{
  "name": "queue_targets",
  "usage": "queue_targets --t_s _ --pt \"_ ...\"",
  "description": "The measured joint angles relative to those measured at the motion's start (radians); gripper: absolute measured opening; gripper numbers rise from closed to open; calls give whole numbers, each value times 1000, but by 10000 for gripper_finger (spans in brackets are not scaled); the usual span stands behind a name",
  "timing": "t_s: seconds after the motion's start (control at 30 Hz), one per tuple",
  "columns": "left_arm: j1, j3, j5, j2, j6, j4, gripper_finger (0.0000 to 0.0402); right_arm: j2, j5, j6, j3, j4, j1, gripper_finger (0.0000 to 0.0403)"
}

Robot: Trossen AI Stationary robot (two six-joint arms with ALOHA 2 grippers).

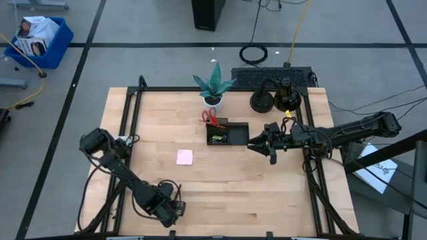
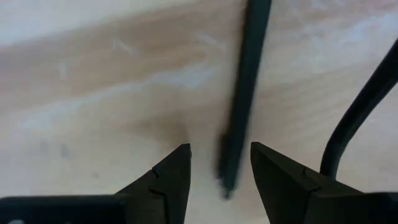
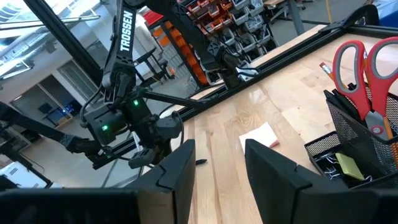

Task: Pick and place office supplies into organizer
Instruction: Put the black pen into the black desk organizer

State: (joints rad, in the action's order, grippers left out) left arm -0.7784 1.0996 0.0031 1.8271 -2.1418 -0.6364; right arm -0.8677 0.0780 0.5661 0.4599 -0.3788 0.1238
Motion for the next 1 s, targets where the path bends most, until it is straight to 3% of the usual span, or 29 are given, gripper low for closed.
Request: queue_targets --t_s 0.3,0.63,0.8,1.0 --pt "21 0 7 13 98 1 105 0 0 -1 0 11 0 130" --pt "15 4 27 65 106 135 36 0 0 21 0 8 0 130" --pt "23 3 -63 48 119 148 24 0 0 41 0 -14 0 130" --pt "56 0 -96 43 146 168 31 0 0 59 0 -13 1 130"
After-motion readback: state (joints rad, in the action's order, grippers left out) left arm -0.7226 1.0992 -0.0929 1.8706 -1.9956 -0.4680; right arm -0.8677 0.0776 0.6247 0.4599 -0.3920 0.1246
